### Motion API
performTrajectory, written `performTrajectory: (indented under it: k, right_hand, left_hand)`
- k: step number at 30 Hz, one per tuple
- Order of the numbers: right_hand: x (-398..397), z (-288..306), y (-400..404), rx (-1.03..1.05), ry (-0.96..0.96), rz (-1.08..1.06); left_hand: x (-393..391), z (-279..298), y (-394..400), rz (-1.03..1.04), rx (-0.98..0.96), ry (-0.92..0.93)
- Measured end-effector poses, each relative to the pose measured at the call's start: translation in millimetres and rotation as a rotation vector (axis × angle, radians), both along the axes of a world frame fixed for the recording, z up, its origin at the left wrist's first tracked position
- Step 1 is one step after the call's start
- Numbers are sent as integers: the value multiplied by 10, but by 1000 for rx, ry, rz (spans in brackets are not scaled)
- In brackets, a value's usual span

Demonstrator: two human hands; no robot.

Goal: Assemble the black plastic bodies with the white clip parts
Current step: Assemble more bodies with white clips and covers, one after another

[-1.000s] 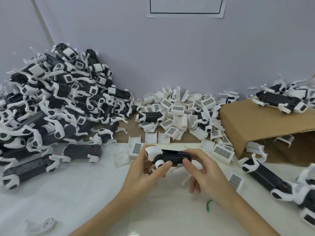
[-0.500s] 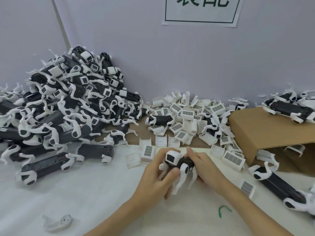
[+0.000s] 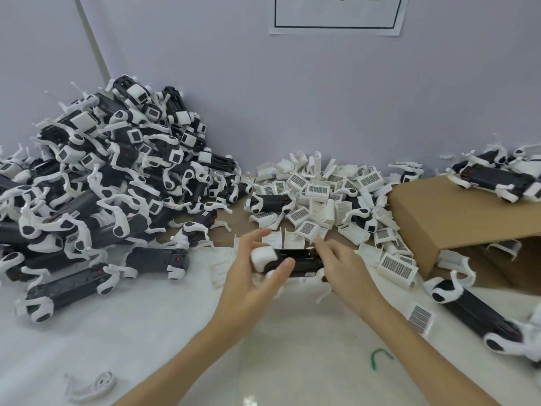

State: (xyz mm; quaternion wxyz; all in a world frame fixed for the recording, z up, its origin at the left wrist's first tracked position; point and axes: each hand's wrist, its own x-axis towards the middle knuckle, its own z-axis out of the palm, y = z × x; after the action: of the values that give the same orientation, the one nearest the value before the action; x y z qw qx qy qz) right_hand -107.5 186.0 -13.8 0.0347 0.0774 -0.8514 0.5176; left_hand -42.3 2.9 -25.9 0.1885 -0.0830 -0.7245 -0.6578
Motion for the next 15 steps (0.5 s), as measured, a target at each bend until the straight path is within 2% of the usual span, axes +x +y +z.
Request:
performTrajectory:
  k: [3,4,5,7,8,10,12,15]
  right_hand:
    - [2,-9,-84,-249,-178,163]
    - [-12,-31,-110,-290,-161,169]
    - [-28,-66,-112,-238,-61,159]
    - [-57,-143,-79,41,183,228]
    - [-66,-186,-74,185,250,315]
    - [-62,-267,-86,383,261,402]
    - [-53,-330,-103,430,309,349]
    - [-52,-279,-21,247,297,180]
  left_hand:
    - [-58,-2,-60,198,182,101]
    - [-82,9,-105,242,282,107]
    - [-107,25,-155,281,362,111]
    - [-151,44,-236,374,410,113]
    - [-171,41,-263,404,409,101]
    - [-187,28,-280,422,410,78]
    - [-168,5,-264,407,402,54]
    - [-150,-36,-255,329,366,73]
